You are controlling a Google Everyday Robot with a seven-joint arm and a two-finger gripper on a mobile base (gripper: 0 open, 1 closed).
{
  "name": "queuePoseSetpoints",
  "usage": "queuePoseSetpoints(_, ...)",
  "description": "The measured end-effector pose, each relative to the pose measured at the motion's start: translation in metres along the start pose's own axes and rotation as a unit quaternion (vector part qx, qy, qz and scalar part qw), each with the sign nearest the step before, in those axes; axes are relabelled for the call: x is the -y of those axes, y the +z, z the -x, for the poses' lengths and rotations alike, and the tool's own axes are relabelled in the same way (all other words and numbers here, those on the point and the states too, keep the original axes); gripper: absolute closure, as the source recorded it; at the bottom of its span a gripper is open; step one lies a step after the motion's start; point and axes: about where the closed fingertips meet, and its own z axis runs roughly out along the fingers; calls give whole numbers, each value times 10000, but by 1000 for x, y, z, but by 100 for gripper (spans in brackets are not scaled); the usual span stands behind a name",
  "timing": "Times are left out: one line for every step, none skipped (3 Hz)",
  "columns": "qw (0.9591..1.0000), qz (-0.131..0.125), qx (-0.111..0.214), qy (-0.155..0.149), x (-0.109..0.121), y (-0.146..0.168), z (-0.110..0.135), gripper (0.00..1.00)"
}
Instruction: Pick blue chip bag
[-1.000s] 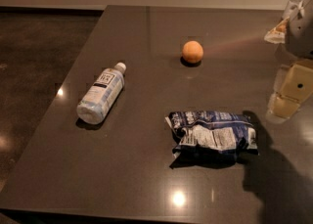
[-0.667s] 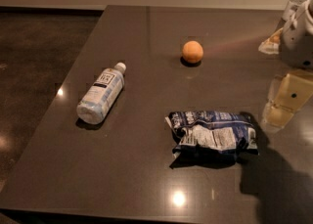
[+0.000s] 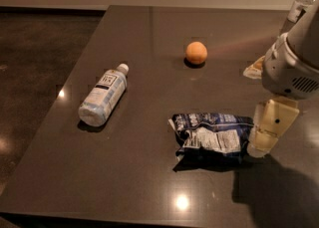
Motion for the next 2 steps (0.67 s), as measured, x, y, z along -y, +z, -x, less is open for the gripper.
queuePoseSetpoints(9999,151,39,-63,-11,18,5,0)
queuePoseSetpoints(9998,184,47,-107,-14,34,8,0)
